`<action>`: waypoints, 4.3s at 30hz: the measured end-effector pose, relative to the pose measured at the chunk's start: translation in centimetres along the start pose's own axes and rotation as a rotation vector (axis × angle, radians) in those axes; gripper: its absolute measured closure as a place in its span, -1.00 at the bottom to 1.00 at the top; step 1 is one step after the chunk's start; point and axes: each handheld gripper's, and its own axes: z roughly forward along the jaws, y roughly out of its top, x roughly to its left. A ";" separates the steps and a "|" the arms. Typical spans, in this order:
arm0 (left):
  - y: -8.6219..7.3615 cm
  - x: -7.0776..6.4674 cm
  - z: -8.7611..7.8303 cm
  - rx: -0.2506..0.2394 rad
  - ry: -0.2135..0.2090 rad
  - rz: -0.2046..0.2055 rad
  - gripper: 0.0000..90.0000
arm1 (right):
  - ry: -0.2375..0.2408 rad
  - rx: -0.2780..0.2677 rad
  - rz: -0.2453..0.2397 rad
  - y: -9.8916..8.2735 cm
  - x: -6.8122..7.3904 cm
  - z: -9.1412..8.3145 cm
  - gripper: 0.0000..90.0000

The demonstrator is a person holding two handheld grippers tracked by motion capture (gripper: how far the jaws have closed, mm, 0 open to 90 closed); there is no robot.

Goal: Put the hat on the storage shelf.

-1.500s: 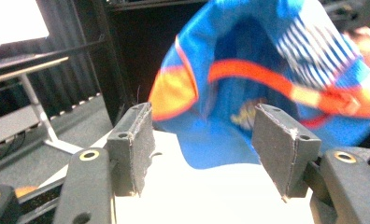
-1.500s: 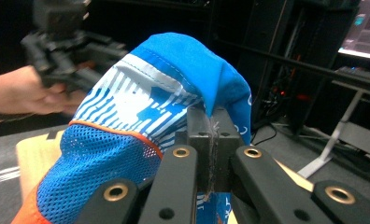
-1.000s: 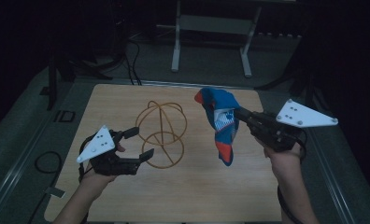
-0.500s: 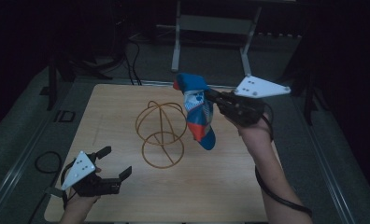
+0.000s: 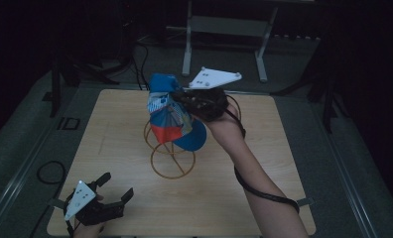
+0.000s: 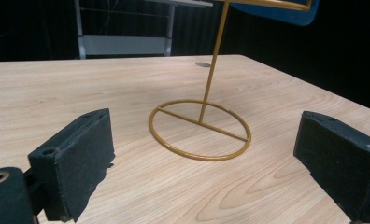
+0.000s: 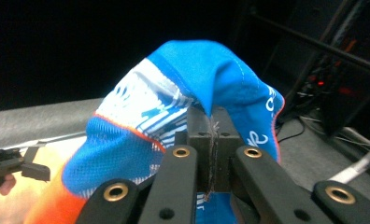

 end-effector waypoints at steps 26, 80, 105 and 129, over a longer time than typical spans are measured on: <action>-1.3 0.0 0.8 0.056 -0.035 0.008 -0.85 | 0.158 0.221 -0.014 -1.8 2.5 8.7 0.97; -1.8 -0.2 1.3 0.065 -0.040 0.003 -0.85 | 0.156 0.098 0.148 -8.1 -0.9 0.7 0.42; -1.5 0.1 1.1 0.015 -0.016 0.008 -0.85 | 0.208 0.041 0.137 -10.3 -0.8 -1.3 -0.68; -2.0 -0.1 1.5 0.048 -0.033 0.044 -0.87 | 0.176 0.032 0.155 -16.1 -0.3 -4.0 -0.69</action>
